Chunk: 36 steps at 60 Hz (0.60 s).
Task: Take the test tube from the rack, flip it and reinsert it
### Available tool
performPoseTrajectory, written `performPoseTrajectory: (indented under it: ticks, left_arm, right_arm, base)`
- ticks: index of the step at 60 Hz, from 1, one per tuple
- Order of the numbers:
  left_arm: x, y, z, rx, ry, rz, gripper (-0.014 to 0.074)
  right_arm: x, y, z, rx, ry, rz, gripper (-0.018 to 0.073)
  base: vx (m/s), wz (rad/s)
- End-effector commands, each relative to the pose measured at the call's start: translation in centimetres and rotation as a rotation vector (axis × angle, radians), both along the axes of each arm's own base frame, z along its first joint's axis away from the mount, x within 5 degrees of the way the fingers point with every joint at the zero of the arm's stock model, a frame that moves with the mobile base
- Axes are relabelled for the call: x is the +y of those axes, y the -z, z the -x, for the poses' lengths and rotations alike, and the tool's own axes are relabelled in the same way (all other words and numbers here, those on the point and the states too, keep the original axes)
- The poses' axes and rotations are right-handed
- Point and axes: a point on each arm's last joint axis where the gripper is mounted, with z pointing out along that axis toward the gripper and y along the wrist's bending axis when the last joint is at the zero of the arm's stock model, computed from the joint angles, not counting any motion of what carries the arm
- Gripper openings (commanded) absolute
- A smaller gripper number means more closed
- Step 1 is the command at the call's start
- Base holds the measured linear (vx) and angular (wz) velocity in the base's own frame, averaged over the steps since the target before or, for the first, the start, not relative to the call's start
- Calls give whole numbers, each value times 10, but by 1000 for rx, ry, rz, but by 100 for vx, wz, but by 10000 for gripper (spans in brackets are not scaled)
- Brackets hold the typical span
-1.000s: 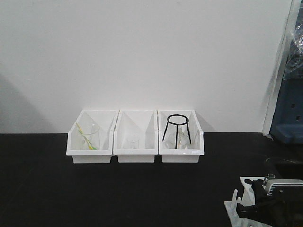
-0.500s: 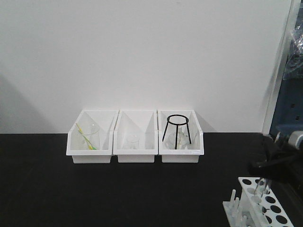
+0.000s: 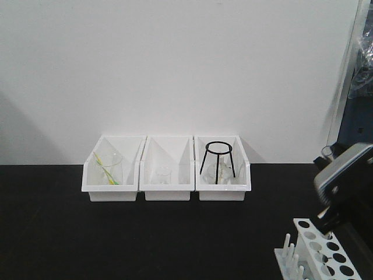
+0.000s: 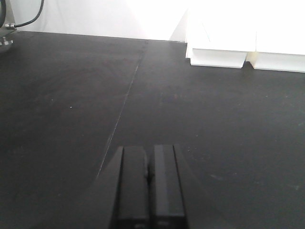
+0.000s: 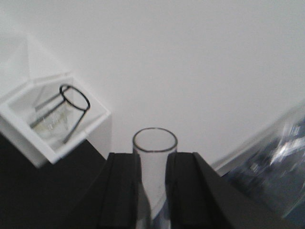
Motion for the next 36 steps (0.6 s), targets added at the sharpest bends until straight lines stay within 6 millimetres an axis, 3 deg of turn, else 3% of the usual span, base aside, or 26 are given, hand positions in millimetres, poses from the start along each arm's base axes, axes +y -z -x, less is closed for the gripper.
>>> performPoseTrajectory:
  ticks: [1, 7, 17, 21, 24, 32, 36]
  left_arm:
    - [-1, -7, -1, -89, 12, -6, -6]
    - [-1, -7, -1, -89, 12, -6, -6]
    - [-1, -7, -1, -89, 12, -6, -6]
    - [-1, -7, -1, -89, 12, -6, -6]
    - [-1, -7, -1, -89, 12, -6, -6]
    - [-1, -7, -1, -89, 12, -6, -6]
    - [-1, -7, -1, -89, 12, -6, -6]
  right_arm:
    - [3, -21, 4, -186, -41, 470, -12]
    - [1, -21, 4, -193, -35, 610, -9]
    - [-2, -22, 4, -174, 5, 508, -9]
    - [-5, -24, 3, -172, 49, 387, -9]
    - [-12, -29, 3, -190, 132, 120, -9]
    - [-44, -33, 12, -233, 423, -854, -9]
    - [-49, -24, 16, -222, 480, -1103, -9]
  base:
    - [0, 0]
    - [0, 0]
    - [0, 0]
    - [0, 0]
    - [0, 0]
    - [0, 0]
    - [0, 0]
